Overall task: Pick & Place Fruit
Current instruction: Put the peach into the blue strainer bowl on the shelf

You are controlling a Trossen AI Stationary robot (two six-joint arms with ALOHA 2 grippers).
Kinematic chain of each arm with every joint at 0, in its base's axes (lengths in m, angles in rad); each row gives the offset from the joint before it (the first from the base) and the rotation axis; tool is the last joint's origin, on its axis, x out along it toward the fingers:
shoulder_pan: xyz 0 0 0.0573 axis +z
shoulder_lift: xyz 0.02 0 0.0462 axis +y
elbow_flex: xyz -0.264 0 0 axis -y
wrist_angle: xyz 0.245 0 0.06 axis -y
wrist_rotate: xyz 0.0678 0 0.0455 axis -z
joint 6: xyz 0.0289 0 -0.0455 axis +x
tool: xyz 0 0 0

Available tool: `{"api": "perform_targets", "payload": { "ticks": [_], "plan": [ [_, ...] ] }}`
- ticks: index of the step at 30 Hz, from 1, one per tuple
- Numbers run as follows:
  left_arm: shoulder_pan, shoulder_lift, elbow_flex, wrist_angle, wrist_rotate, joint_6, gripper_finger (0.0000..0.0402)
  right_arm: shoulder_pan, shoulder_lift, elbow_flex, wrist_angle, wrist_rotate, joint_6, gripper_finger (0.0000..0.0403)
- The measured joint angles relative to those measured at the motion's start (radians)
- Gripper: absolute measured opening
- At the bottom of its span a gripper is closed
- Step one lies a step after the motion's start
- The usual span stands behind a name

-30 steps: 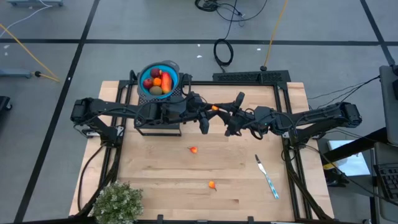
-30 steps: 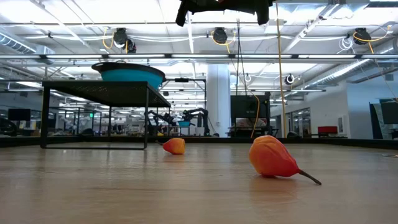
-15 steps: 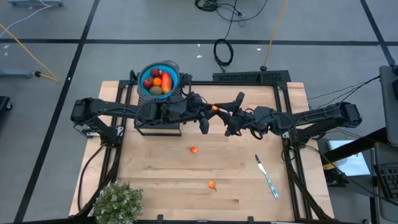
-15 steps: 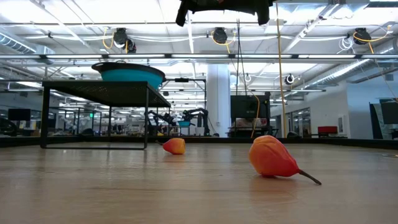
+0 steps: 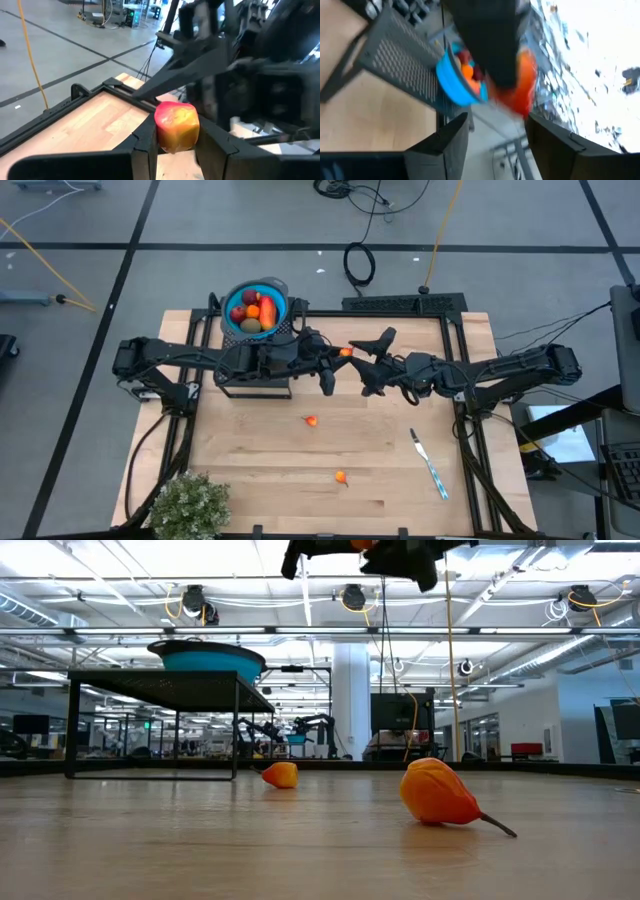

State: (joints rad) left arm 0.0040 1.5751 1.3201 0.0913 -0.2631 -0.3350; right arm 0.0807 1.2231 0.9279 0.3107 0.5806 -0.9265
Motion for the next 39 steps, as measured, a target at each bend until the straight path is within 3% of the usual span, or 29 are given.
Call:
{"api": "perform_targets", "payload": {
  "ticks": [6,12,24,27,39],
  "plan": [
    [0.0,-0.025,0.0,-0.047,-0.025,0.0,0.0097,0.0,-0.004,0.0,-0.074,0.103,0.079,0.0193],
    [-0.001,-0.092,-0.001,-0.199,-0.116,0.02,0.0097,0.0,-0.004,0.0,-0.095,0.104,0.155,0.0171],
    [0.013,-0.261,0.0,-0.584,-0.386,0.042,0.0097,-0.002,-0.004,0.0,-0.175,0.094,0.319,0.0023],
    [0.034,-0.285,0.0,-0.661,-0.398,0.041,0.0097,-0.004,-0.013,0.0,-0.212,0.028,0.385,0.0004],
    [0.185,-0.306,0.0,-0.836,-0.401,0.055,0.0097,-0.105,-0.148,0.0,-0.441,-0.493,0.68,0.0003]
  ]
}}
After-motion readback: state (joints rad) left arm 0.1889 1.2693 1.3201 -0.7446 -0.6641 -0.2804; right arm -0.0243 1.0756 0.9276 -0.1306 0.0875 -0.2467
